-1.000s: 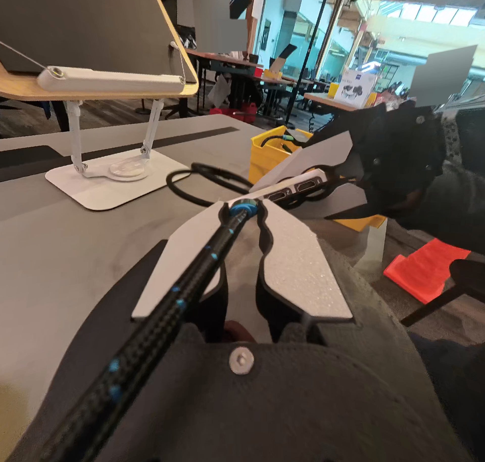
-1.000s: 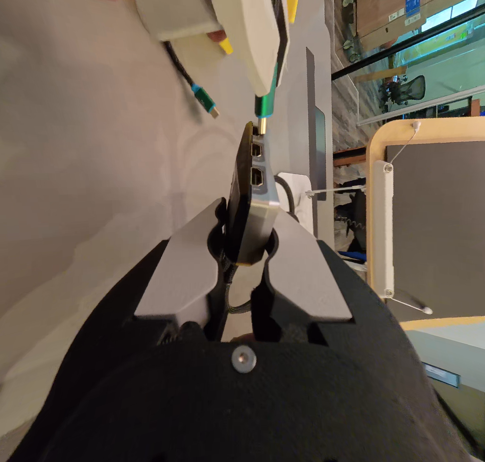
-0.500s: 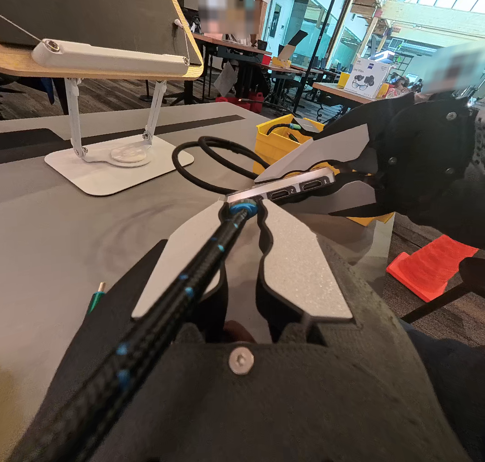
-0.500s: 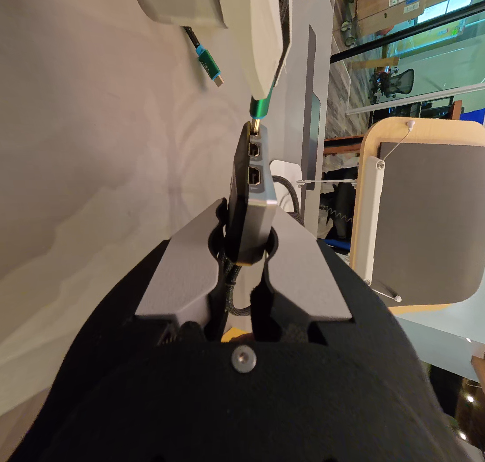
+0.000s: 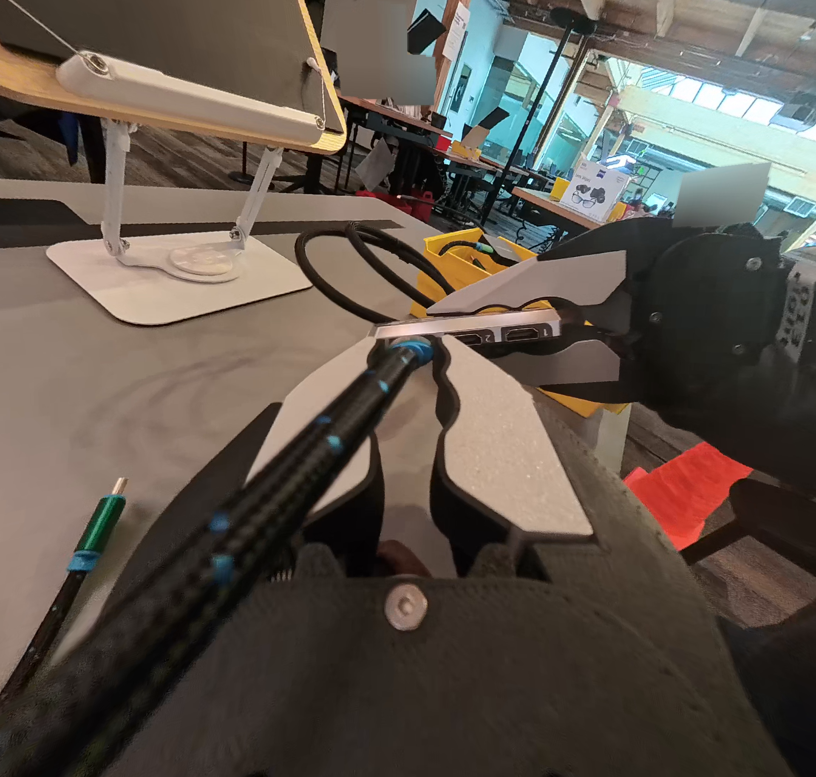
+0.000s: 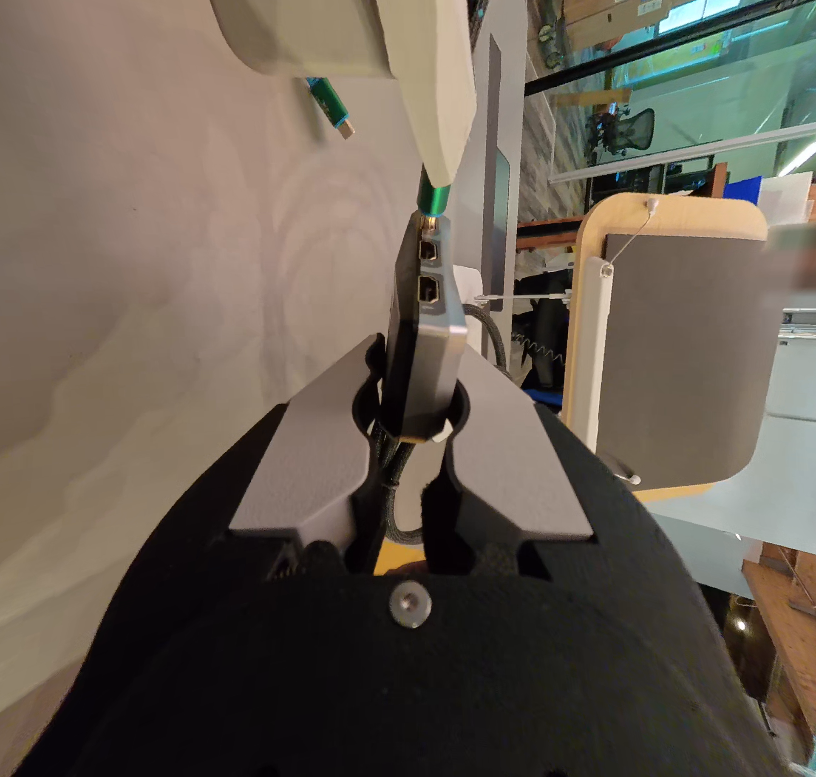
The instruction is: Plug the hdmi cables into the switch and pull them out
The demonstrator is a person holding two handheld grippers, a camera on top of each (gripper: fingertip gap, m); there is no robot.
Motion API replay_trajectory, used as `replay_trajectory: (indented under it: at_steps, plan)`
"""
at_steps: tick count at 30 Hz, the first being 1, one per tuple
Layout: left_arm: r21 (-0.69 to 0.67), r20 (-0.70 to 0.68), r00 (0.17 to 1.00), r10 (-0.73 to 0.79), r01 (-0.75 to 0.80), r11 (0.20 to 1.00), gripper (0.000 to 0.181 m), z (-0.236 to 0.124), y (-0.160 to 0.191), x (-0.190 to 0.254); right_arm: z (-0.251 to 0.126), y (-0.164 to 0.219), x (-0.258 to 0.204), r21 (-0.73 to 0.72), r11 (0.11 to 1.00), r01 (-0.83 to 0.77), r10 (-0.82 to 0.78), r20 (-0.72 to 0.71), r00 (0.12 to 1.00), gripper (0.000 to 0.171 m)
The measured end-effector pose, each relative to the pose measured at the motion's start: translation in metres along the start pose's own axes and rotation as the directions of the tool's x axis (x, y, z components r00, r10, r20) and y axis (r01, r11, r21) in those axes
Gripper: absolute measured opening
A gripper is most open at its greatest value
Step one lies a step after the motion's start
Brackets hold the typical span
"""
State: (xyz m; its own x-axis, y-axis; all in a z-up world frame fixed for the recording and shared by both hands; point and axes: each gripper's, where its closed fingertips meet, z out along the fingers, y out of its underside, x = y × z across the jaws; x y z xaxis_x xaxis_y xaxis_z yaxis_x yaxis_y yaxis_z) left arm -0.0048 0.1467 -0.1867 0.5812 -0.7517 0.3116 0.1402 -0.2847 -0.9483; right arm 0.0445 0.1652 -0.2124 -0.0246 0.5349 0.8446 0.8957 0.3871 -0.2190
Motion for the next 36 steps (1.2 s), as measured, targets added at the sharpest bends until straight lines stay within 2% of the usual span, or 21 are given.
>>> replay_trajectory:
  at_steps: [13,29,36]
  plan:
    - [0.023,-0.125,0.992,-0.014,0.017,1.000,0.020,-0.003,-0.012,0.008,-0.017,-0.011,0.013,0.083,0.996,0.034,-0.033,-0.007,0.999,0.020]
    - [0.074,-0.344,0.918,-0.199,0.237,0.969,0.020,-0.011,-0.033,0.014,-0.041,-0.036,0.027,0.192,0.981,0.008,-0.008,0.004,1.000,0.020]
    - [0.038,-0.390,0.900,-0.196,0.229,0.973,0.020,-0.013,-0.038,0.017,-0.049,-0.042,0.034,0.231,0.973,0.016,-0.014,-0.009,1.000,0.019]
